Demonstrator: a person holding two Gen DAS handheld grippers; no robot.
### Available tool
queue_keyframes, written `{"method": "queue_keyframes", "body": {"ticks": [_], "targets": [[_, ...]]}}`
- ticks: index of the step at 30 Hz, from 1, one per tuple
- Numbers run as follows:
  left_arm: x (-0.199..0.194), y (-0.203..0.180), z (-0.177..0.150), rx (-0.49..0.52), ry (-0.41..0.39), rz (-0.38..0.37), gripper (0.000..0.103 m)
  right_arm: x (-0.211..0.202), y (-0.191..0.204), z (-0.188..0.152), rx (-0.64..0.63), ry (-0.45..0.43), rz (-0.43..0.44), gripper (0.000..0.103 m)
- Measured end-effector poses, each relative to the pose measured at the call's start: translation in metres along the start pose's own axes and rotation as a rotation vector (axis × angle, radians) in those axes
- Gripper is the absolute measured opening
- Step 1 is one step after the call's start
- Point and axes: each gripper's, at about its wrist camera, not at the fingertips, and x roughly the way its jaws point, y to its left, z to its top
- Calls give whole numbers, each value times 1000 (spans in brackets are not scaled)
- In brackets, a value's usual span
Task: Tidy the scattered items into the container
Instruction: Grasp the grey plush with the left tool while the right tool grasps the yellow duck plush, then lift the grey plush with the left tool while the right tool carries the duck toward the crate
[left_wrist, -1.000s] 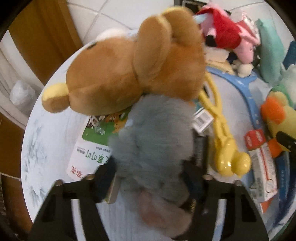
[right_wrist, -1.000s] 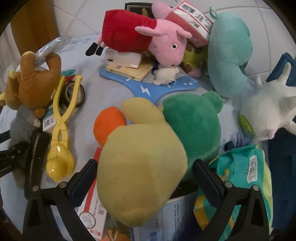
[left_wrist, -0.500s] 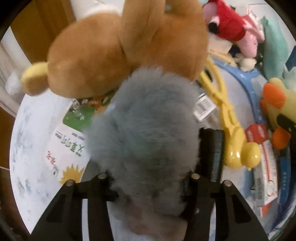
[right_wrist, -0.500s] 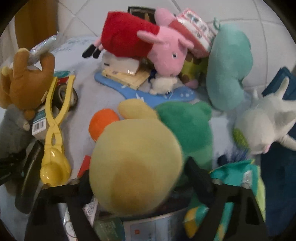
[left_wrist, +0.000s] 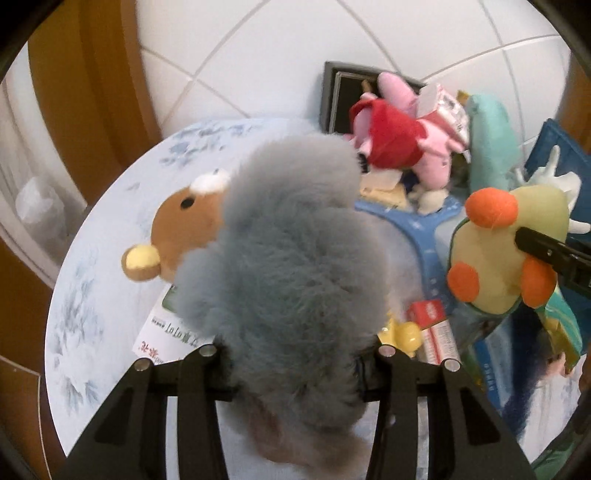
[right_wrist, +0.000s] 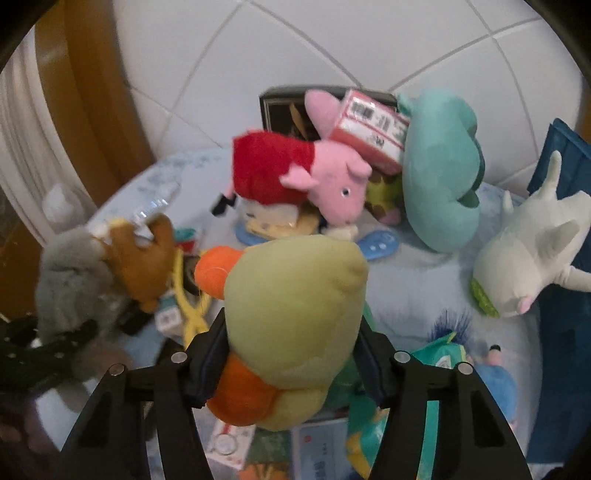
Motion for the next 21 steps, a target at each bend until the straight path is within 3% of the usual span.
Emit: {"method": "queue_keyframes", "body": {"ticks": [11, 21], "targets": [[-45, -44, 23, 64, -86, -59, 43, -77, 0, 23, 17, -142, 77, 61], [-83, -97, 60, 128, -166, -106, 43, -144, -25, 43, 18, -257, 27, 61]]}}
